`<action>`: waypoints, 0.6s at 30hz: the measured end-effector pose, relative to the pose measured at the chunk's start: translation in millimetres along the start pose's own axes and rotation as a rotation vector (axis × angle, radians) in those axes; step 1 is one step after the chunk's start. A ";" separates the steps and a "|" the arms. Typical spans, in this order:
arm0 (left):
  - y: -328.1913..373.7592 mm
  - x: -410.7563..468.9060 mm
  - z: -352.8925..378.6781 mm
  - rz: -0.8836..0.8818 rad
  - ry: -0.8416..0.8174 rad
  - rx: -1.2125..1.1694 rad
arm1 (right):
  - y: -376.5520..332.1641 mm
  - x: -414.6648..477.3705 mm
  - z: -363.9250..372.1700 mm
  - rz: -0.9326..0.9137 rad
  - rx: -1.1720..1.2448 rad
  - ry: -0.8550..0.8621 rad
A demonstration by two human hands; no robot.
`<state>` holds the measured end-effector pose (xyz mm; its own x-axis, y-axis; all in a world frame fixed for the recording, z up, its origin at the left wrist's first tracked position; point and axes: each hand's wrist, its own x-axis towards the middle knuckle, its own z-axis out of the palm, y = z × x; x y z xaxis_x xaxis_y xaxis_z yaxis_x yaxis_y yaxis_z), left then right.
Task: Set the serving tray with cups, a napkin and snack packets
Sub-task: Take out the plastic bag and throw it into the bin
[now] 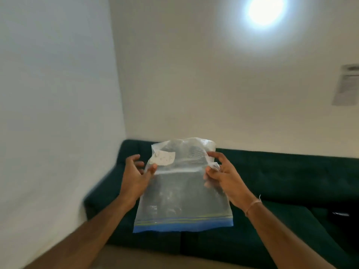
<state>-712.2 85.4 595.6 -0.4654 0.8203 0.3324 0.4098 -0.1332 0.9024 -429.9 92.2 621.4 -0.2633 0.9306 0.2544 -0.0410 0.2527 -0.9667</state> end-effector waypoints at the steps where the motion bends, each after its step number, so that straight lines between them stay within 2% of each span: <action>1: -2.5 -5.3 -16.3 0.136 0.070 0.136 | -4.1 3.3 18.0 0.004 -0.021 -0.041; 2: -2.9 -12.8 -33.1 0.289 0.068 0.254 | -6.8 6.7 36.5 0.012 -0.035 -0.079; 4: 2.1 -29.2 -61.3 0.530 -0.171 0.415 | -11.7 12.2 72.7 0.027 0.008 -0.187; 6: 4.7 -43.8 -83.1 0.563 -0.418 0.526 | -16.3 14.7 113.0 0.045 0.124 -0.350; 8: -1.7 -51.8 -103.9 0.449 -0.498 0.516 | -16.8 14.0 151.9 0.044 0.207 -0.489; 12: -28.6 -59.0 -160.4 0.238 -0.403 0.413 | -8.2 16.2 215.6 0.084 0.255 -0.687; 16: -77.0 -57.8 -223.4 0.005 -0.207 0.196 | 11.3 31.5 262.9 -0.037 0.076 -0.519; 18: -108.8 -57.4 -252.5 -0.127 -0.146 0.014 | 39.4 35.7 287.2 0.047 0.055 -0.576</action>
<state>-928.2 -87.6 547.6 -0.3963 0.9020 0.1716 0.3663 -0.0160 0.9304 -717.7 59.3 584.2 -0.7474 0.6424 0.1695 -0.0627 0.1858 -0.9806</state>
